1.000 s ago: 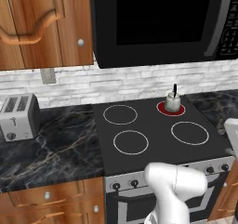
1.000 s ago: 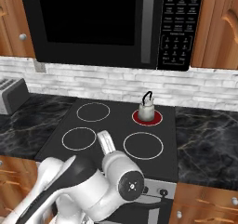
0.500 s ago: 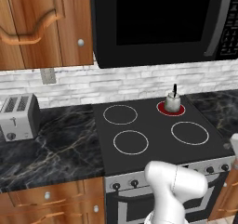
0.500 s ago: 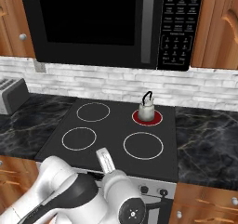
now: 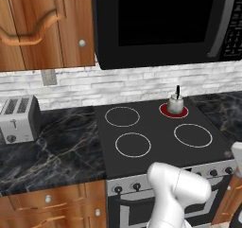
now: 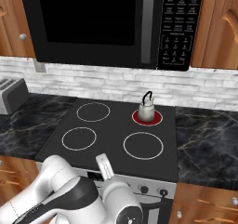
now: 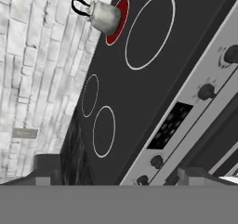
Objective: Lower the heat of the kettle.
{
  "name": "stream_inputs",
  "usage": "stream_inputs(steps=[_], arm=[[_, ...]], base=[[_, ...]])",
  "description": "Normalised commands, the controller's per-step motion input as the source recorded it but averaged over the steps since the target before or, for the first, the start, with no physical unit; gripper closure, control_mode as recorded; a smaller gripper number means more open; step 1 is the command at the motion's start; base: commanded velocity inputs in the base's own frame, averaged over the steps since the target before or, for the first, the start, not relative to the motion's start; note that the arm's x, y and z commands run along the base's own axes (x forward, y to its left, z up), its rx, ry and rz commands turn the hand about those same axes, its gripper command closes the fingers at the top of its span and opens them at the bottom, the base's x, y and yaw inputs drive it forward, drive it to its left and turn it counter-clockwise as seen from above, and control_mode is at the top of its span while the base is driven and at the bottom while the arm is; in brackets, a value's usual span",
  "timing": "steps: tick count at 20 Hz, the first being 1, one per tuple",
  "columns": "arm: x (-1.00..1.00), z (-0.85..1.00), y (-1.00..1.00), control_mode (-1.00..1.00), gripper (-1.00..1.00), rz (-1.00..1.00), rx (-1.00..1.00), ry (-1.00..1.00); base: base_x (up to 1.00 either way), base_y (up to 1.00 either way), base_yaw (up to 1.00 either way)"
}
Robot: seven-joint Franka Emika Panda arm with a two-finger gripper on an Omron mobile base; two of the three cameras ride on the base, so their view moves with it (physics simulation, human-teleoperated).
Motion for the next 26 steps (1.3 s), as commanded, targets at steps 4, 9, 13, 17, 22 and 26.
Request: stream_inputs(steps=[4,9,13,17,22,26], arm=[[0.0,-0.1,0.0,-1.0,-1.0,0.0,0.0,0.0],[0.0,-0.06,-0.02,-1.0,-1.0,0.0,0.01,0.0],[0.0,-0.02,-0.13,-1.0,-1.0,0.0,0.09,0.0],[0.0,0.0,-0.14,-1.0,-1.0,0.0,0.11,0.0],[0.0,-0.13,-0.15,-1.0,-1.0,0.0,0.1,0.0],[0.0,-0.31,-0.1,-1.0,-1.0,0.0,0.07,0.0]], base=[[0.0,0.0,0.0],[0.0,0.0,0.0],[0.0,0.0,0.0],[0.0,0.0,0.0],[0.0,0.0,0.0],[0.0,0.0,0.0]])
